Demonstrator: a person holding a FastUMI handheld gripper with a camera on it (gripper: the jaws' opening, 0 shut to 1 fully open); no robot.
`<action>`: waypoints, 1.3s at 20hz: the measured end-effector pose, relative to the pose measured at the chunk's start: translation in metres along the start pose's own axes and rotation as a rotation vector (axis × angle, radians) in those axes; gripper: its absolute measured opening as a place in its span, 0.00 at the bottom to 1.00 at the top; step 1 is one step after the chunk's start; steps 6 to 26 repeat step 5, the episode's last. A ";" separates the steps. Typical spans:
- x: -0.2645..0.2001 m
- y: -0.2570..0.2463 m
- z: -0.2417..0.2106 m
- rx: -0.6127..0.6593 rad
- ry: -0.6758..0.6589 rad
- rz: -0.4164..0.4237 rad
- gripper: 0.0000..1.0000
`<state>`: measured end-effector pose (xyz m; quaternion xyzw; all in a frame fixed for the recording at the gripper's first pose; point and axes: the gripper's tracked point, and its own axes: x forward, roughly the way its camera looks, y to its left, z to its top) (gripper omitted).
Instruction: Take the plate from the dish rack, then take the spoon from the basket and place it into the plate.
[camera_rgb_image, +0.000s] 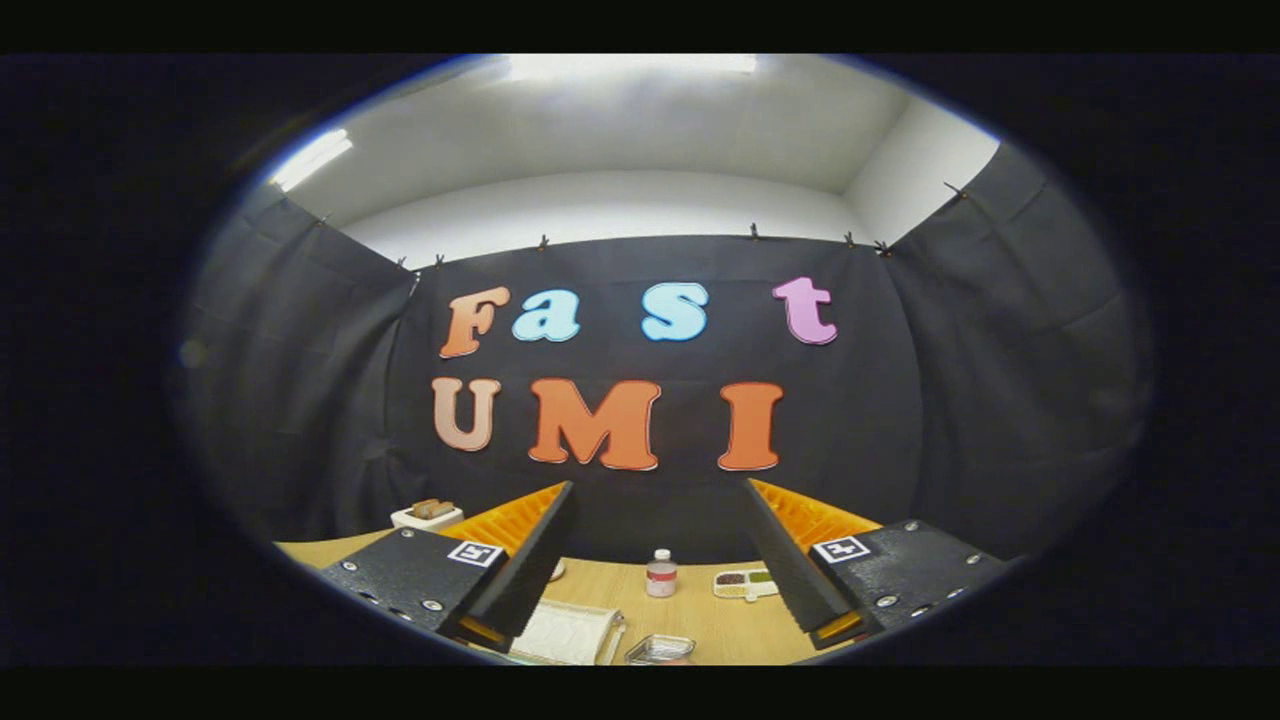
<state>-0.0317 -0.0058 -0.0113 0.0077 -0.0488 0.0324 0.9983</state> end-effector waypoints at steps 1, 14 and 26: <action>0.000 -0.001 -0.002 0.007 0.006 -0.005 0.97; 0.001 -0.003 0.000 0.032 0.007 -0.003 0.97; 0.001 -0.003 0.000 0.032 0.007 -0.003 0.97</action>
